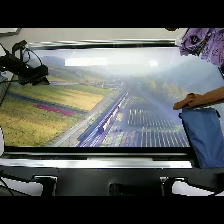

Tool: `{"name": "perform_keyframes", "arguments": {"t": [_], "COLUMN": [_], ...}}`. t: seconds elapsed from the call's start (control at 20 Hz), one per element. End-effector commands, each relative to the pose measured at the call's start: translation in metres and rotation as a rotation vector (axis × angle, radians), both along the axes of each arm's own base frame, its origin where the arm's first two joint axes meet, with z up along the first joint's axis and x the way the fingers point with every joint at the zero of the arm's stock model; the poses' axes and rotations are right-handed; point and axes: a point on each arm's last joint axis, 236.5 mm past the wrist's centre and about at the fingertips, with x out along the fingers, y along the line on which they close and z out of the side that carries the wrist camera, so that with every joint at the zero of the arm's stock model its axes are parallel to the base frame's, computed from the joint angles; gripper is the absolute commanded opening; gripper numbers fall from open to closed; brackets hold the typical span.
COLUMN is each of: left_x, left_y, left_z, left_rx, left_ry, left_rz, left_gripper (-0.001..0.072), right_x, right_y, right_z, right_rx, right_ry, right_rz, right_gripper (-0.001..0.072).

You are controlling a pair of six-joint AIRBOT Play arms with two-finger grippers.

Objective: Fold the clothes and pants, and hang the long-sleeved shirts on hangers.

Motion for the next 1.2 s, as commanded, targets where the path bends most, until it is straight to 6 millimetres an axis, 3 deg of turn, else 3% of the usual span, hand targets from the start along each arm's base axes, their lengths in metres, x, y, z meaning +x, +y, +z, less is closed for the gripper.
{"name": "perform_keyframes", "arguments": {"t": [0.0,0.15,0.35,0.5,0.85,1.15], "left_x": [0.0,0.0,0.0,-0.002,-0.004,-0.004], "left_y": [0.0,0.0,0.002,0.006,0.014,0.014], "left_z": [0.0,0.0,0.0,-0.001,-0.001,-0.001], "left_rx": [0.001,0.007,0.008,0.009,0.009,0.015], "left_ry": [0.0,-0.004,-0.003,0.005,0.014,0.008], "left_rz": [-0.004,-0.021,-0.023,-0.017,-0.003,-0.023], "left_gripper": [0.0017,0.0017,0.0017,0.0017,0.0017,0.0017], "right_x": [-0.05,-0.068,-0.103,-0.122,-0.17,-0.213], "right_y": [-0.015,-0.013,-0.017,-0.02,0.002,0.004], "right_z": [-0.004,-0.011,-0.034,-0.048,-0.12,-0.15], "right_rx": [-0.046,-0.048,-0.071,-0.111,-0.061,-0.085], "right_ry": [0.171,0.263,0.436,0.47,0.613,0.75], "right_rz": [-0.101,-0.085,-0.067,-0.072,-0.049,-0.039], "right_gripper": [0.0026,0.0026,0.0026,0.0026,0.0027,0.0028]}}
